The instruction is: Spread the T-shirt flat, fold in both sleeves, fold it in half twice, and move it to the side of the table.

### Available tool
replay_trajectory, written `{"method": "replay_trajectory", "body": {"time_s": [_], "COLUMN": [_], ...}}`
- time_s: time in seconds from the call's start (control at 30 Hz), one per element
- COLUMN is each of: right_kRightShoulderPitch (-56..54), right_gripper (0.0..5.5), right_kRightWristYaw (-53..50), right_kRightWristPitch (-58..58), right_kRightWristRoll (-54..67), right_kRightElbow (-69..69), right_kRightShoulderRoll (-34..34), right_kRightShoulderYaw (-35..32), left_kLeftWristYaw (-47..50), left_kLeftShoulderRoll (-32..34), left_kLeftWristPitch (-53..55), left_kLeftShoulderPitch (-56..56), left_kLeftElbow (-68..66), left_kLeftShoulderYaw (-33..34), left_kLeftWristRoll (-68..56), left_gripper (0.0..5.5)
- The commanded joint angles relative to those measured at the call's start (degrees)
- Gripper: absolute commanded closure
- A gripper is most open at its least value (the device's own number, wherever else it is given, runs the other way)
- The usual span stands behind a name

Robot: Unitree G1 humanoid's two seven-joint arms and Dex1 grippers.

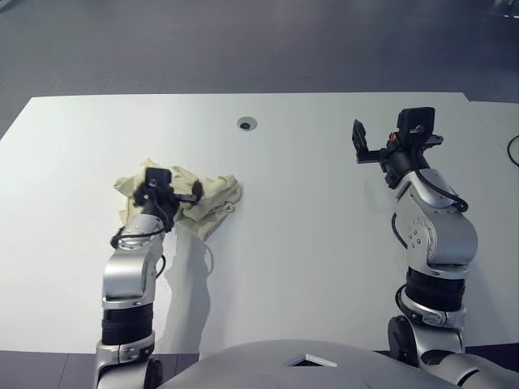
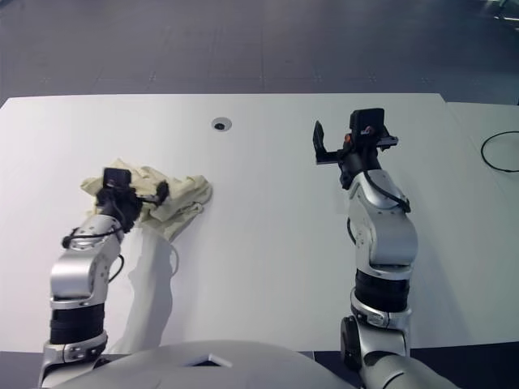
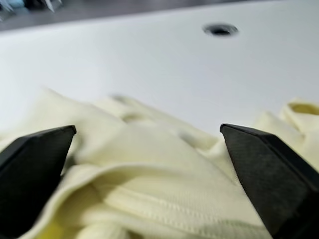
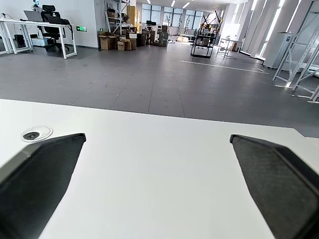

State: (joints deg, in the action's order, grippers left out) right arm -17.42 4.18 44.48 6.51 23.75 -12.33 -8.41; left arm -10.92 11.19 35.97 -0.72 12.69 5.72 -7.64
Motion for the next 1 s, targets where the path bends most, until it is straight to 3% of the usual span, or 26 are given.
{"method": "replay_trajectory", "body": {"time_s": [0.03,0.3,0.5,0.63,0.8,1.0], "right_kRightShoulderPitch": [-0.78,-0.62,0.01,0.72,-4.94,-11.29], "right_gripper": [0.1,0.1,0.1,0.1,0.1,0.1], "right_kRightWristYaw": [0.58,0.63,4.86,24.45,43.97,63.34], "right_kRightWristPitch": [0.33,-0.03,0.13,3.8,-1.36,-6.44], "right_kRightWristRoll": [0.17,-0.04,3.97,16.27,20.68,17.2], "right_kRightElbow": [-0.42,-0.53,-1.13,-0.84,-14.89,-28.3], "right_kRightShoulderRoll": [-0.75,-0.62,-0.63,-9.14,-17.3,-21.33], "right_kRightShoulderYaw": [0.31,0.43,-0.22,0.29,3.53,17.65], "left_kLeftWristYaw": [-1.45,0.39,3.98,3.53,3.19,1.9], "left_kLeftShoulderRoll": [-3.05,-13.87,-13.3,-11.59,-9.77,-0.64], "left_kLeftWristPitch": [6.08,26.07,31.42,34.01,38.08,36.79], "left_kLeftShoulderPitch": [2.27,3.58,-0.21,-7.88,-19.76,-22.42], "left_kLeftElbow": [-2.29,8.96,13.82,17.06,18.13,15.32], "left_kLeftShoulderYaw": [-3.41,-1.29,2.89,10.63,21.62,21.07], "left_kLeftWristRoll": [-2.91,-17.1,-19.94,-25.21,-37.33,-37.5], "left_gripper": [0.12,0.12,0.12,0.12,0.12,0.12]}}
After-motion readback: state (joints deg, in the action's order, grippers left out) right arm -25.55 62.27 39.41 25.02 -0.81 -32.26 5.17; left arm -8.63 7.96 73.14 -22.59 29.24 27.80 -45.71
